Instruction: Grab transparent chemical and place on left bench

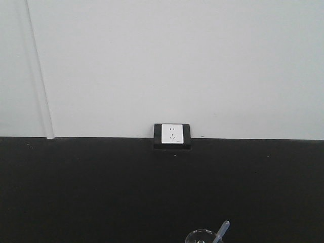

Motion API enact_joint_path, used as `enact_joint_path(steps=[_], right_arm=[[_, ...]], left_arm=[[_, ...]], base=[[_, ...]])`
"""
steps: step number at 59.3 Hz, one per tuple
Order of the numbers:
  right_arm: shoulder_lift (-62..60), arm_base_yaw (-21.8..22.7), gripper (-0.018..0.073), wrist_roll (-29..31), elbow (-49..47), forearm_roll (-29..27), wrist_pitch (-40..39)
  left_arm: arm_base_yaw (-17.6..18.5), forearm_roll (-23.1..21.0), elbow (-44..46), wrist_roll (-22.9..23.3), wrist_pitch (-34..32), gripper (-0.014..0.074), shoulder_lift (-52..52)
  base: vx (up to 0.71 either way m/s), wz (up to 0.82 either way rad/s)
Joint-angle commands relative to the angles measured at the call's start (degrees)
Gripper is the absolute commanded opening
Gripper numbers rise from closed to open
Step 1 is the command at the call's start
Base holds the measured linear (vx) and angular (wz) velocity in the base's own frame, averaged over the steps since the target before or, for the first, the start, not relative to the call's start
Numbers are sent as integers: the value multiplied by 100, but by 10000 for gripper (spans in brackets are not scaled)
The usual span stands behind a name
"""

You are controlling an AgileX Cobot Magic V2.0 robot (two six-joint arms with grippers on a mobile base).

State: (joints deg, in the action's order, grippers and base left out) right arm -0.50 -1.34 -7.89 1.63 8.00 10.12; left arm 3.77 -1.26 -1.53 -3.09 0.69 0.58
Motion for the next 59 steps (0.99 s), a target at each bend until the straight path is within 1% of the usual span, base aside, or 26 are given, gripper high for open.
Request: enact_joint_path(steps=[1, 12, 23, 36, 39, 44, 48, 52, 55, 59], right_arm=[[-72, 33, -7, 36, 52, 78, -437], [-72, 33, -7, 36, 52, 88, -436], [-72, 33, -7, 50, 52, 355, -647], [-72, 33, -7, 50, 52, 355, -811], [-72, 33, -7, 50, 52, 355, -976], [-72, 33, -7, 15, 37, 292, -1607], [-72, 33, -7, -151, 37, 20, -2414], [-72, 33, -7, -463, -32, -296, -2943], [-64, 33, -7, -687, -183, -414, -3004], [37, 33, -7, -941, -559, -416, -2775]], left_arm=[[10, -4, -93, 45, -449, -3, 110], [10, -4, -93, 45, -449, -3, 110], [10, -4, -93, 45, -449, -3, 110], [10, -4, -93, 45, -449, -3, 110], [10, -4, -93, 45, -449, -3, 110], [10, -4, -93, 45, -449, -3, 110], [10, -4, -93, 45, -449, -3, 110], [10, -4, -93, 45, -449, -3, 110], [10, -4, -93, 45, -449, -3, 110], [10, -4, -93, 45, -449, -3, 110]], base=[[0, 0], [0, 0], [0, 0], [0, 0], [0, 0], [0, 0], [0, 0], [0, 0], [0, 0], [0, 0]])
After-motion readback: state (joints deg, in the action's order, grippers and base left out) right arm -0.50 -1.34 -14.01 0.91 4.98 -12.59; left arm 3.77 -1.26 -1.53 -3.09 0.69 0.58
